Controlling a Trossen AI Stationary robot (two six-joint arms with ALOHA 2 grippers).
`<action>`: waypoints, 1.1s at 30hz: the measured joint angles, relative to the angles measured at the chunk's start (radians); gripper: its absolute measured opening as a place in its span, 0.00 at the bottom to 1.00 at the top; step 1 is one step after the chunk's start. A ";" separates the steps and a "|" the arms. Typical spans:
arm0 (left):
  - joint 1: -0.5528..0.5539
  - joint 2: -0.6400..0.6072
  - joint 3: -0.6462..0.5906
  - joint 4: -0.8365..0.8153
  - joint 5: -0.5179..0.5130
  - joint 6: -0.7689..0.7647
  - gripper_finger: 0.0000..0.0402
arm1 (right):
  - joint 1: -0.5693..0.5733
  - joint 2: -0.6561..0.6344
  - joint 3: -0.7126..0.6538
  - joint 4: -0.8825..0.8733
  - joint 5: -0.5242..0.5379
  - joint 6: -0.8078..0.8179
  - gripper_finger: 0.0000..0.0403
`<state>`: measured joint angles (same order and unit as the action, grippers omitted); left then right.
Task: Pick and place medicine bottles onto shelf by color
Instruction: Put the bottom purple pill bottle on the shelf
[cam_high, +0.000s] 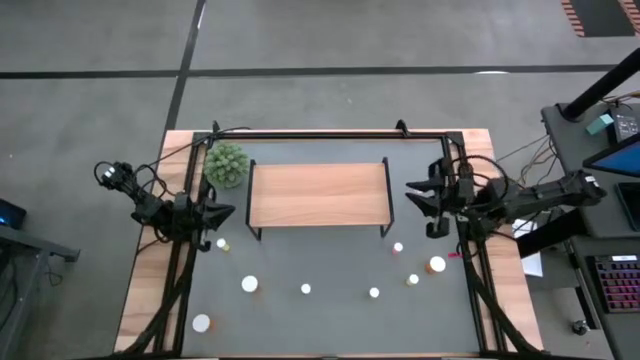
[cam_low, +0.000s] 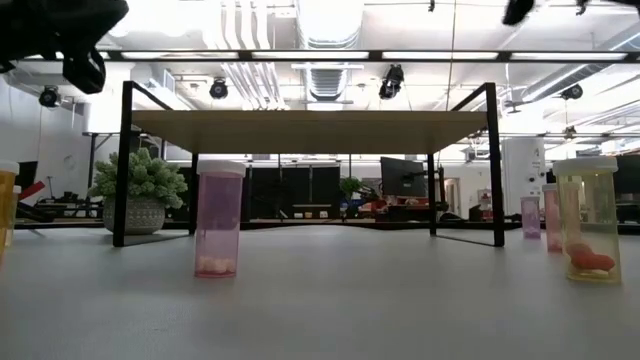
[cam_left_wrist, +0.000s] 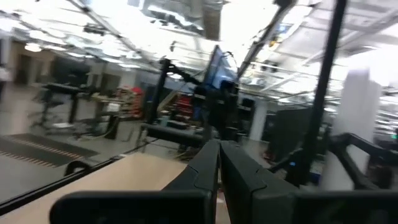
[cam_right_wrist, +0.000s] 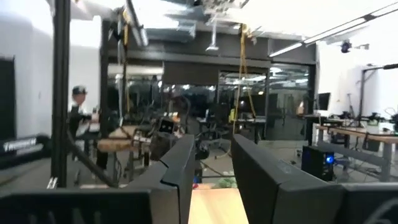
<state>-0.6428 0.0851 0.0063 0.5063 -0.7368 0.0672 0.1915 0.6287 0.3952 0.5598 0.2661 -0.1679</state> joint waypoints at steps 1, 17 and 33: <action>0.000 0.002 0.000 0.000 0.018 0.000 0.00 | 0.004 0.027 0.027 -0.016 -0.010 -0.008 0.23; 0.000 0.089 0.000 0.104 0.099 0.076 0.00 | 0.096 0.426 0.485 -0.349 -0.012 -0.125 0.12; 0.000 0.087 0.000 0.142 0.209 0.073 0.00 | 0.303 0.817 0.915 -0.585 0.083 -0.045 0.11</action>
<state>-0.6430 0.1717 0.0063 0.6479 -0.5277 0.1397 0.4945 1.4453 1.3106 -0.0251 0.3495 -0.2126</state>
